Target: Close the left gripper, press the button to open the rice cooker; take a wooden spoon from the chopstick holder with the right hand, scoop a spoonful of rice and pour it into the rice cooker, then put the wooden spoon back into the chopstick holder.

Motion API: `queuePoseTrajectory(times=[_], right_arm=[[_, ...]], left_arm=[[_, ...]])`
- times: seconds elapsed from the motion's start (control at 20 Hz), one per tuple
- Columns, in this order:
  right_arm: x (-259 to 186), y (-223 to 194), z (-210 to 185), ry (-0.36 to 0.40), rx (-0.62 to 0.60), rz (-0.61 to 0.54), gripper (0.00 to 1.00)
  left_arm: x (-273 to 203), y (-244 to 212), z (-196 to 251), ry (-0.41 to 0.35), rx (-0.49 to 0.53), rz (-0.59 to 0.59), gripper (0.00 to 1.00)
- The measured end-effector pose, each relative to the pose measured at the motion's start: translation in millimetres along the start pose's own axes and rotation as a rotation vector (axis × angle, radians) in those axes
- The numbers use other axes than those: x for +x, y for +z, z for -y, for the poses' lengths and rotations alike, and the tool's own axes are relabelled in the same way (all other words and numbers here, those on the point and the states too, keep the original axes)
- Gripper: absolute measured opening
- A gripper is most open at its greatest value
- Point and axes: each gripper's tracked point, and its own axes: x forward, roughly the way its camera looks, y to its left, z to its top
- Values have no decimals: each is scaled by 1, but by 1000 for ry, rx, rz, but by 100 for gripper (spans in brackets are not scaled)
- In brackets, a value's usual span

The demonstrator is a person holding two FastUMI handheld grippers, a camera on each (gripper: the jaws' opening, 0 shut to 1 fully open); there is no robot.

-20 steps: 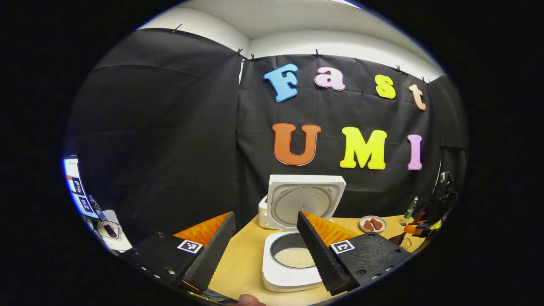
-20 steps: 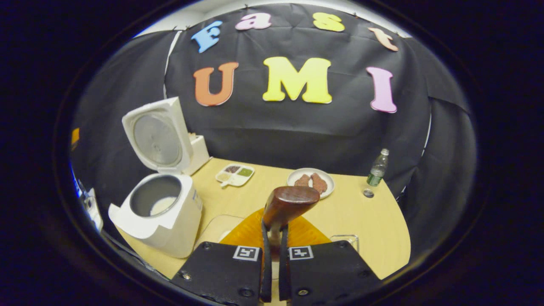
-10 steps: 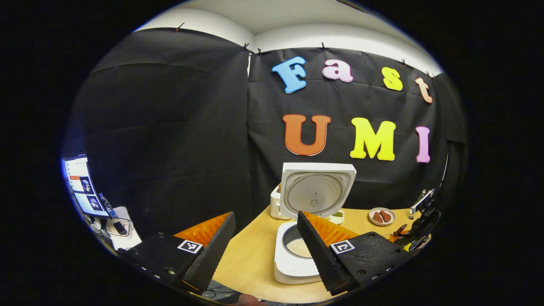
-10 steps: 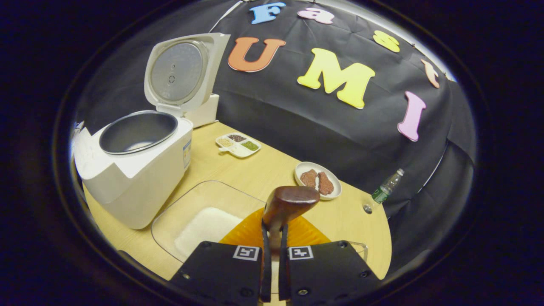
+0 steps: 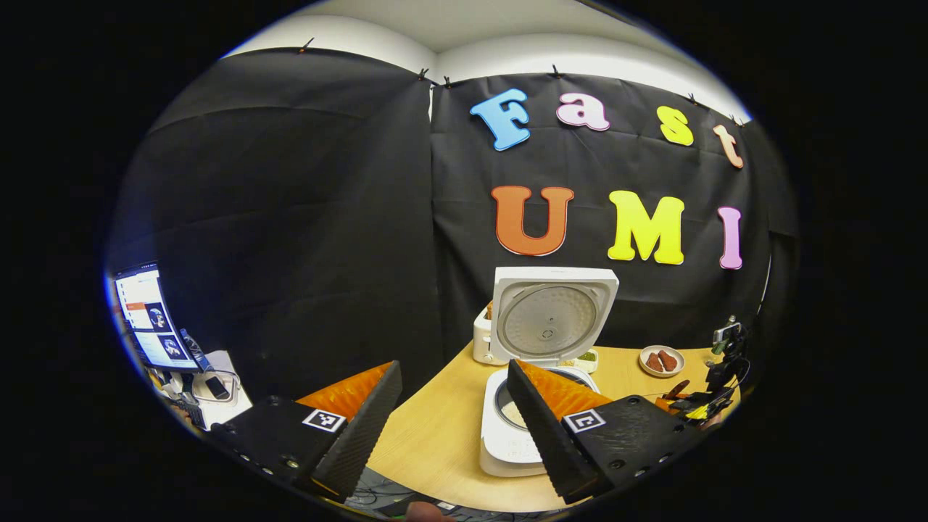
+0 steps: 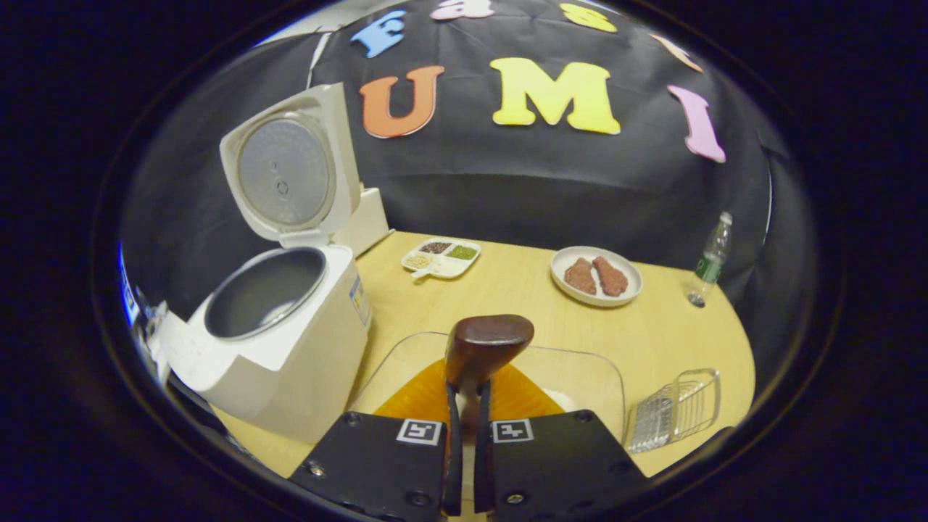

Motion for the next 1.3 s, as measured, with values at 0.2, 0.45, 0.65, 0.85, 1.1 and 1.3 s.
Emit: queuePoseTrajectory(times=[0.2,0.45,0.65,0.85,1.1,1.3], right_arm=[[-2,-2,2,80,320,-22,12],[-4,-13,27,124,716,-29,12],[-16,-17,47,155,886,-9,12],[-38,-6,66,159,922,36,12],[-72,25,88,198,1000,125,11],[-96,64,79,263,1048,178,12]], left_arm=[[-1,0,9,-9,7,-13,94],[-8,9,31,-51,12,-10,94],[-9,14,45,-71,7,-15,94],[-11,18,60,-95,-9,-8,94],[-11,26,75,-125,-18,8,94],[-8,28,73,-128,-23,30,94]])
